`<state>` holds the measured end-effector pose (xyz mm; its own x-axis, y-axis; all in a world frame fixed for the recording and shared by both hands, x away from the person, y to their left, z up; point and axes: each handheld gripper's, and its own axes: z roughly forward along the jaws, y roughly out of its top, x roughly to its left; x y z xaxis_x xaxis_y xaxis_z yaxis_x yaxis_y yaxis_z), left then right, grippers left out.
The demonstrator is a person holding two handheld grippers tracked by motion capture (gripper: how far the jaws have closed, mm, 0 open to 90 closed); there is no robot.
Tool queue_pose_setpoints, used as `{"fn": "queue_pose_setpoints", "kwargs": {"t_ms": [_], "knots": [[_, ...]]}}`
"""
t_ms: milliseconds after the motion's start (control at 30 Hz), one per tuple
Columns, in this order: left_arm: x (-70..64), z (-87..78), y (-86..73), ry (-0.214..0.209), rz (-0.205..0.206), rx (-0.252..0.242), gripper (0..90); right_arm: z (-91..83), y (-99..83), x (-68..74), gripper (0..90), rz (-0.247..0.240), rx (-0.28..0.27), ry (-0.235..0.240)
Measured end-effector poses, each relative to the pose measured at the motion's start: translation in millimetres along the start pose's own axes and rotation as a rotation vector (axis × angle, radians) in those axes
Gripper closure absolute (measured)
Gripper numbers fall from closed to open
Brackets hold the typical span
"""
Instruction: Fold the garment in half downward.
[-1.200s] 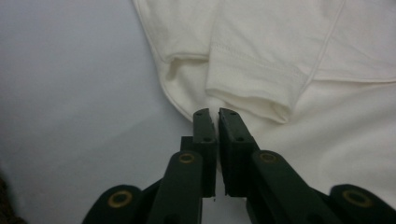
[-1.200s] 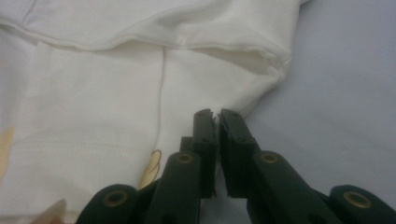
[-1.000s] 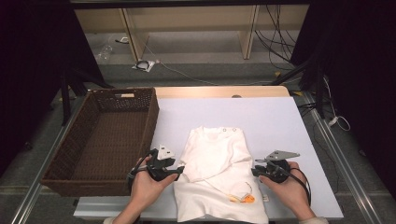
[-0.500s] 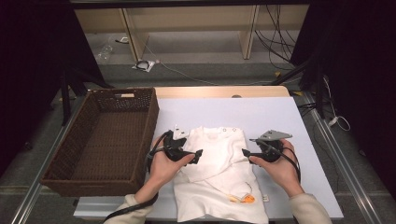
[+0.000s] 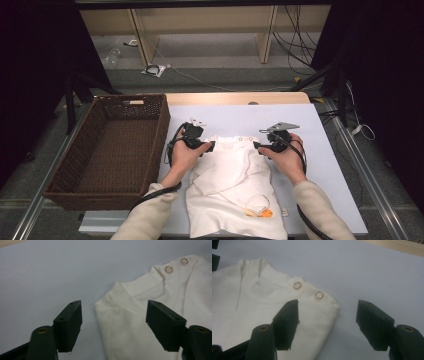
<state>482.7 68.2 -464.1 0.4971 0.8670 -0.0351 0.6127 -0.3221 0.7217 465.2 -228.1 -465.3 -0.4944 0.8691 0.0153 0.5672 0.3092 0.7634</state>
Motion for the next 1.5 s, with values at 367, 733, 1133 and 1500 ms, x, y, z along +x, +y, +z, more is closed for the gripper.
{"fn": "queue_pose_setpoints", "kwargs": {"t_ms": [367,733,1133,1500], "knots": [[2.7,27.7,-10.1,-0.024,-0.035,0.030,36.2,33.6,0.9,-5.0,44.0,0.035,0.051,-0.007],[-7.8,29.4,-7.6,-0.004,-0.014,0.025,61.1,48.3,6.8,-0.2,73.9,-0.012,0.062,0.036],[-7.6,24.9,-6.8,-0.016,-0.103,0.018,82.3,45.8,7.5,5.1,80.0,-0.013,0.039,0.017],[-8.4,1.8,12.2,-0.023,-0.165,-0.094,82.6,29.1,23.1,6.8,80.2,-0.006,-0.060,-0.007]]}}
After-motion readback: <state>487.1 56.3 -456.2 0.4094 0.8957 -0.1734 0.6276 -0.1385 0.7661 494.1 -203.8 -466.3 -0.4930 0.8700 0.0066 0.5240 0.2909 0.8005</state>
